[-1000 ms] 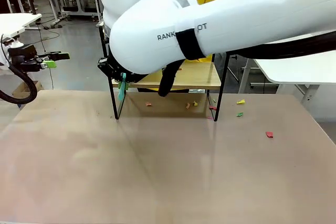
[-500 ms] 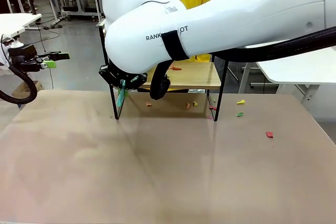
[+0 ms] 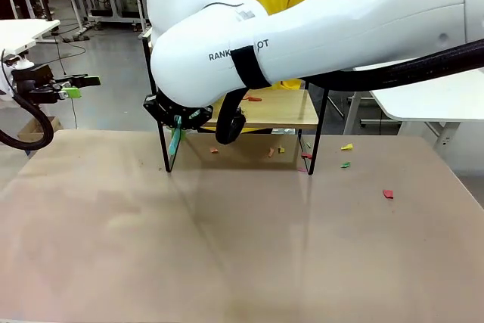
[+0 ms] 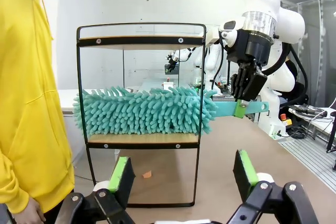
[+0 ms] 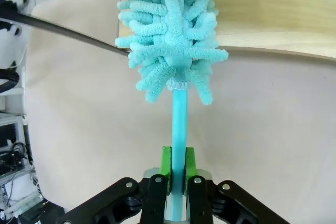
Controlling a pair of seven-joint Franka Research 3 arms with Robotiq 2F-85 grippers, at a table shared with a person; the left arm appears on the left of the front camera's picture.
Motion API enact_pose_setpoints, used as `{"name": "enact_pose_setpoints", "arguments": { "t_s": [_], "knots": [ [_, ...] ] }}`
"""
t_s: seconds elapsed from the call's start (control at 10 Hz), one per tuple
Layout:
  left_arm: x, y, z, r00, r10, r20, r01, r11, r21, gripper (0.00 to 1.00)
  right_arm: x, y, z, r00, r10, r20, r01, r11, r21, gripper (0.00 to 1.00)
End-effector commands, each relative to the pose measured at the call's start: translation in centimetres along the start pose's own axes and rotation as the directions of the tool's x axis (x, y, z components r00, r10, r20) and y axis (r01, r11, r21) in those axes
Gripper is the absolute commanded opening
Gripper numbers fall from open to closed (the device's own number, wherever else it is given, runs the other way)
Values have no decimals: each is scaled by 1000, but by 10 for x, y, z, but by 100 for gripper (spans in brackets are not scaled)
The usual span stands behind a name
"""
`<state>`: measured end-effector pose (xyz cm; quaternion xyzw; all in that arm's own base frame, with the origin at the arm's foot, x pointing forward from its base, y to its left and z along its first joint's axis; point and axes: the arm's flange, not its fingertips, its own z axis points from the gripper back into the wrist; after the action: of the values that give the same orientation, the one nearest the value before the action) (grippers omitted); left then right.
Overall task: Clean the shelf.
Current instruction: Clean the specific section of the Shelf indicated by the human with the Duster.
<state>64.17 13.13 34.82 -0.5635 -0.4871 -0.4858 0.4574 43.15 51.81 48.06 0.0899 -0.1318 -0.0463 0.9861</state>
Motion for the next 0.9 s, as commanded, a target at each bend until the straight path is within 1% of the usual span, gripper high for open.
{"name": "enact_pose_setpoints", "arguments": {
  "t_s": [0.0, 0.3, 0.4, 0.6, 0.8],
  "knots": [
    [1, -3, -1, 1000, -14, -6, 14, 1000, -6, 100, 14, -38, 5, 997, -33, -68, 30, 999, -37, 13],
    [1, -3, -1, 1000, -14, -6, 14, 1000, -6, 100, 33, -106, 10, 984, -125, -126, 111, 988, -112, 13],
    [1, -3, -1, 1000, -14, -6, 14, 1000, -6, 100, 36, -133, 13, 977, -166, -132, 147, 979, -140, 13],
    [1, -3, -1, 1000, -14, -6, 14, 1000, -6, 100, 41, -177, 19, 970, -210, -119, 183, 962, -202, 13],
    [1, -3, -1, 1000, -14, -6, 14, 1000, -6, 100, 41, -213, 33, 970, -232, -79, 199, 934, -297, 13]
  ]
}}
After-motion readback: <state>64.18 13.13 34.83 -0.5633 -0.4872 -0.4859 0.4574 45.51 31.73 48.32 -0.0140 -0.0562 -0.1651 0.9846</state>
